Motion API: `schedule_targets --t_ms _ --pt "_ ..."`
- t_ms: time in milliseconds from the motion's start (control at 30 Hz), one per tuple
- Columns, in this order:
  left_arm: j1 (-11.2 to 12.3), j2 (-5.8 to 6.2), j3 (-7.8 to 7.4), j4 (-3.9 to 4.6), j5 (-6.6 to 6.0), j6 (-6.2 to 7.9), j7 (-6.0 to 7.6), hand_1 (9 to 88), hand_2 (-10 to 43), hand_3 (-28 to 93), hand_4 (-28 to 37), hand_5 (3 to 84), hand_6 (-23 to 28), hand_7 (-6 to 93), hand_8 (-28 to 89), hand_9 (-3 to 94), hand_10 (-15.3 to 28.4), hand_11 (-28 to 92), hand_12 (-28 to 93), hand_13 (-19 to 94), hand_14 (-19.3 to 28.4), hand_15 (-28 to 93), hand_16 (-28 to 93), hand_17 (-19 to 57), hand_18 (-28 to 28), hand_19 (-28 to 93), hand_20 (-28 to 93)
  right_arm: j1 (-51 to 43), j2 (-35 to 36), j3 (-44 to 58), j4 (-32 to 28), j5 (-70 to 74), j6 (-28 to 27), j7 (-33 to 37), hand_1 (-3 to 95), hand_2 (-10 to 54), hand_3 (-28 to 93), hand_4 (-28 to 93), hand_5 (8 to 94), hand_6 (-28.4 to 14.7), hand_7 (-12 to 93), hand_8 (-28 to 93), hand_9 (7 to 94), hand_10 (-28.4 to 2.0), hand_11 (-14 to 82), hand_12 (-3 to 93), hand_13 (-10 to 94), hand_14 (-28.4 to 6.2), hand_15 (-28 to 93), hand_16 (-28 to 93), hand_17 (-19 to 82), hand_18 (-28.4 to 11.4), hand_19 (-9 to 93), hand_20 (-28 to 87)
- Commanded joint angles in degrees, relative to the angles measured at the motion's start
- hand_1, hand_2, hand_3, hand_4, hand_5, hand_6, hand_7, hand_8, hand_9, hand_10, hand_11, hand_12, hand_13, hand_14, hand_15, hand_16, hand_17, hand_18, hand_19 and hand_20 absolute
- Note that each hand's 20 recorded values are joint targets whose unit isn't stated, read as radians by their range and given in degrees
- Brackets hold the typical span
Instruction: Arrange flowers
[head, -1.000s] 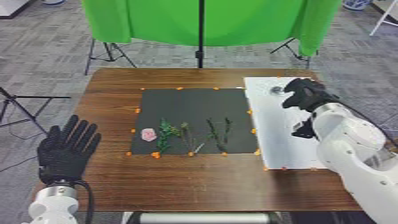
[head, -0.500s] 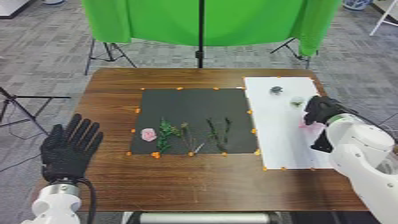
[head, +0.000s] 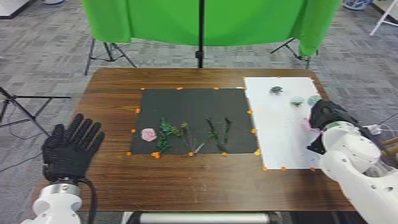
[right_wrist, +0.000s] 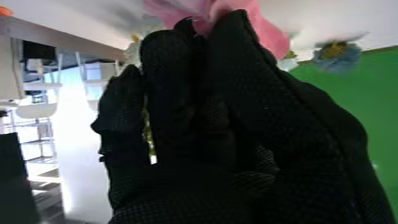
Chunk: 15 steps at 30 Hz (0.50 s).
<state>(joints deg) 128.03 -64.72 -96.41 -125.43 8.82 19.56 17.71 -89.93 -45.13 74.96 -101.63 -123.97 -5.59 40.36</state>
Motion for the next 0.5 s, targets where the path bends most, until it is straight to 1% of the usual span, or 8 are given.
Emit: schedule_targets --t_ms 33,167,233,267,333,367,467,500 --pt "1.28 -0.42 -0.10 -0.18 -0.49 -0.40 -0.11 25.6 15.7 77 -28.3 42.9 8.0 13.1 -9 33.9 13.5 17 10 26 13.4 29 -4 -4.7 12.6 27 16 1.68 0.28 -1.08 -7.58 2.30 0.01 -2.27 65.1 -9.5 70 -28 64.5 -2.1 43 7 74.3 -10.8 23.9 49.7 61 -10.2 58 42 30 -20.8 83 45" --pt "1.82 -0.43 -0.23 -0.33 -0.42 -0.38 -0.21 25.6 15.7 77 -28.3 42.9 8.0 13.0 -9 33.9 13.6 17 10 26 13.4 29 -4 -4.7 12.6 27 16 8.18 -2.24 -5.57 -9.77 10.41 -1.71 -7.77 65.0 -9.5 70 -28 64.7 -2.3 43 7 74.3 -11.1 23.7 50.0 61 -10.4 58 42 29 -20.7 83 45" --pt "2.04 -0.31 -0.07 -0.33 -1.16 -0.14 -0.11 25.6 15.7 76 -28.3 42.8 8.0 12.9 -9 33.9 13.5 17 10 26 13.4 29 -4 -4.7 12.6 27 16 13.21 -4.88 -10.36 -8.90 10.90 -1.81 -10.25 64.9 -9.5 71 -28 64.6 -2.2 43 7 74.1 -11.1 23.4 50.2 60 -10.7 58 43 29 -20.5 83 45" --pt "2.23 -0.41 -0.03 -0.37 -1.33 -0.19 -0.22 25.6 15.7 76 -28.3 42.8 8.0 12.9 -9 33.9 13.5 17 10 26 13.4 29 -4 -4.7 12.6 27 16 15.58 -6.57 -12.66 -8.24 11.37 -1.90 -11.40 64.9 -9.5 71 -28 64.6 -2.2 43 7 74.1 -11.1 23.4 50.2 60 -10.8 58 43 29 -20.4 83 45" --pt "1.99 -0.60 0.21 -0.27 -0.98 0.14 -0.65 25.5 15.7 77 -28.3 42.8 8.0 12.9 -9 33.8 13.5 17 10 26 13.4 29 -4 -4.6 12.6 27 16 20.24 -10.35 -17.24 -6.47 11.39 -2.69 -13.29 64.8 -9.5 71 -28 64.6 -2.2 43 6 74.1 -11.2 23.3 50.1 60 -10.7 58 43 29 -20.2 83 45" --pt "1.83 -0.39 0.43 -0.15 -1.18 0.07 -0.49 25.5 15.7 76 -28.3 42.8 7.9 12.9 -9 33.9 13.5 17 10 26 13.4 29 -4 -4.7 12.6 27 16 22.56 -12.42 -19.55 -5.24 11.11 -3.20 -14.29 64.8 -9.5 71 -28 64.6 -2.2 43 6 74.1 -11.2 23.3 50.1 60 -10.7 59 43 29 -20.2 83 46" --pt "1.05 -0.36 0.84 0.21 -0.75 -0.02 -0.97 25.4 15.7 76 -28.3 42.8 7.9 13.0 -9 33.9 13.5 17 10 26 13.4 29 -4 -4.7 12.6 27 16 27.36 -19.56 -24.76 -0.01 8.56 -3.97 -18.02 64.6 -9.5 71 -28 64.5 -2.2 43 6 74.0 -11.2 23.2 50.1 60 -10.8 59 43 29 -20.2 83 46" --pt "0.91 -0.06 1.15 0.27 -0.89 -0.05 -0.66 25.4 15.7 76 -28.3 42.7 7.9 12.9 -9 33.9 13.5 17 10 26 13.4 29 -4 -4.7 12.6 27 16 28.53 -21.73 -26.30 1.64 8.96 -3.52 -18.26 64.6 -9.5 71 -28 64.5 -2.2 43 6 74.0 -11.1 23.2 50.0 60 -10.8 59 43 29 -20.1 83 46"
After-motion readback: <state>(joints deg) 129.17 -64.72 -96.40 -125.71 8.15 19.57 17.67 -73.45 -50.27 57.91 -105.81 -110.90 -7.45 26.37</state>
